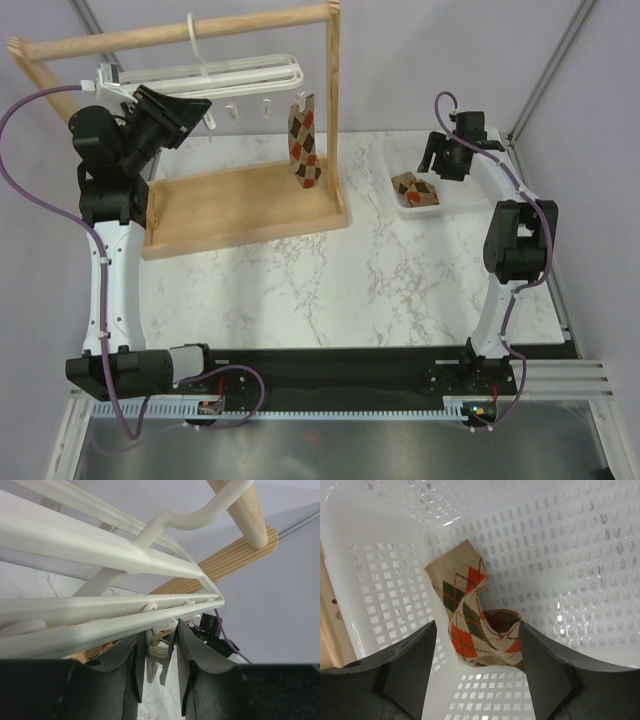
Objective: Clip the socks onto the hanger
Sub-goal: Pick up the sock from the bin.
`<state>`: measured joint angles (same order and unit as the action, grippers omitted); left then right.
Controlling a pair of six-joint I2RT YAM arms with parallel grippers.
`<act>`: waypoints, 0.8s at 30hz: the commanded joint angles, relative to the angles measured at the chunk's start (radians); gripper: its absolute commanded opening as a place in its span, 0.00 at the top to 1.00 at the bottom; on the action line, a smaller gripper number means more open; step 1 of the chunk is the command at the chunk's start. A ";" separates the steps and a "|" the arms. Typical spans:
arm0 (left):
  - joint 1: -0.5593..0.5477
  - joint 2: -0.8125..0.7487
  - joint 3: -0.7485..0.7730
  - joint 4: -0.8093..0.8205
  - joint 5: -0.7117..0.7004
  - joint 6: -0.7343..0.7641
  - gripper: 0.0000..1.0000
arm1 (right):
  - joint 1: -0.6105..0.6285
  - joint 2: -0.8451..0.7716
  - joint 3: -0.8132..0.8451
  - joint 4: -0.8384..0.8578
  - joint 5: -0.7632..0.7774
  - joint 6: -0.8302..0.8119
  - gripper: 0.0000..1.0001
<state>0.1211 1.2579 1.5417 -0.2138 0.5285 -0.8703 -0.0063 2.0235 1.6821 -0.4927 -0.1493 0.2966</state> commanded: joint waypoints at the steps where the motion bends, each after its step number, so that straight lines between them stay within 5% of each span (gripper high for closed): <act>1: -0.001 -0.035 0.041 0.011 0.018 0.034 0.98 | 0.012 0.055 0.125 -0.108 0.039 -0.106 0.23; 13: -0.001 -0.043 0.021 0.011 0.019 0.034 0.98 | 0.011 0.224 0.217 -0.078 -0.047 -0.114 0.37; 16: 0.000 -0.040 0.020 0.013 0.022 0.031 0.98 | 0.012 0.236 0.251 -0.076 -0.050 -0.113 0.52; 21: -0.001 -0.043 0.015 0.021 0.022 0.030 0.98 | 0.011 0.175 0.246 -0.037 -0.090 -0.105 1.00; 24: 0.000 -0.045 0.012 0.025 0.028 0.028 0.98 | 0.011 0.100 0.200 0.044 -0.128 -0.079 1.00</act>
<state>0.1211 1.2331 1.5417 -0.2157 0.5312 -0.8635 0.0044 2.2478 1.8870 -0.5522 -0.2211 0.2020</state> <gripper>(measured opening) 0.339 0.013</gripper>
